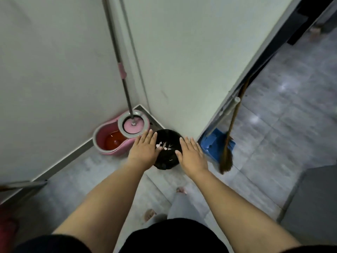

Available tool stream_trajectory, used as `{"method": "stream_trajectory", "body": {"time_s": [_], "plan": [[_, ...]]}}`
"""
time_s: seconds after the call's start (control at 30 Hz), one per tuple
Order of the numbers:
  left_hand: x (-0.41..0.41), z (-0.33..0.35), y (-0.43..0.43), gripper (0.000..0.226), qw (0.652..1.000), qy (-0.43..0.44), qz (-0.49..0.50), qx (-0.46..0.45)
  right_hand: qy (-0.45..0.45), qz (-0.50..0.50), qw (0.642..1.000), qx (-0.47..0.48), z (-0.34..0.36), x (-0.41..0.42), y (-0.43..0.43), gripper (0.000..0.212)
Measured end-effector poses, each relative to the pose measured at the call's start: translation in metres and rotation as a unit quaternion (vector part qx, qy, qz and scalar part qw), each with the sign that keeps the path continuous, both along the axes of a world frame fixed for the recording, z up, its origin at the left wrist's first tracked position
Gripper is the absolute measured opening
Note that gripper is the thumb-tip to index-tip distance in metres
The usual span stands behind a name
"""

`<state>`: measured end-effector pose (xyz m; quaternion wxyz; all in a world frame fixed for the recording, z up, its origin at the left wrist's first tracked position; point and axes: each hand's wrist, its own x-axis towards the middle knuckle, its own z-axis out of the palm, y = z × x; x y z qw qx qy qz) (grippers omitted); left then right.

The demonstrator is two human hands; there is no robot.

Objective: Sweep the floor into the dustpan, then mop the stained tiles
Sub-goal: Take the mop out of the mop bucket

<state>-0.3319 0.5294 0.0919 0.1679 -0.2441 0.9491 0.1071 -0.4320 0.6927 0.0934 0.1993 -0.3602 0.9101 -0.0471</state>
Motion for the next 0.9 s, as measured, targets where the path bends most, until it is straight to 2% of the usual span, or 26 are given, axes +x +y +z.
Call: {"method": "stream_trajectory", "body": {"time_s": [0.23, 0.43, 0.57, 0.73, 0.9], "plan": [[0.025, 0.030, -0.102, 0.064, 0.998, 0.001, 0.054, -0.017, 0.011, 0.047, 0.998, -0.040, 0.016, 0.000, -0.107, 0.059], [-0.003, 0.043, -0.202, 0.065, 0.998, -0.008, 0.031, -0.054, 0.011, 0.045, 0.996, -0.074, 0.013, -0.029, -0.200, 0.058], [-0.042, 0.050, -0.274, 0.066, 0.993, -0.022, -0.023, -0.115, -0.002, 0.033, 0.996, -0.082, 0.010, -0.063, -0.275, 0.057], [-0.105, 0.072, -0.357, 0.065, 0.967, -0.001, -0.136, -0.215, -0.051, -0.003, 0.992, -0.111, 0.009, -0.104, -0.363, 0.059], [-0.167, 0.106, -0.423, 0.063, 0.915, 0.046, -0.243, -0.317, -0.108, -0.067, 0.978, -0.167, 0.011, -0.143, -0.436, 0.061]]}}
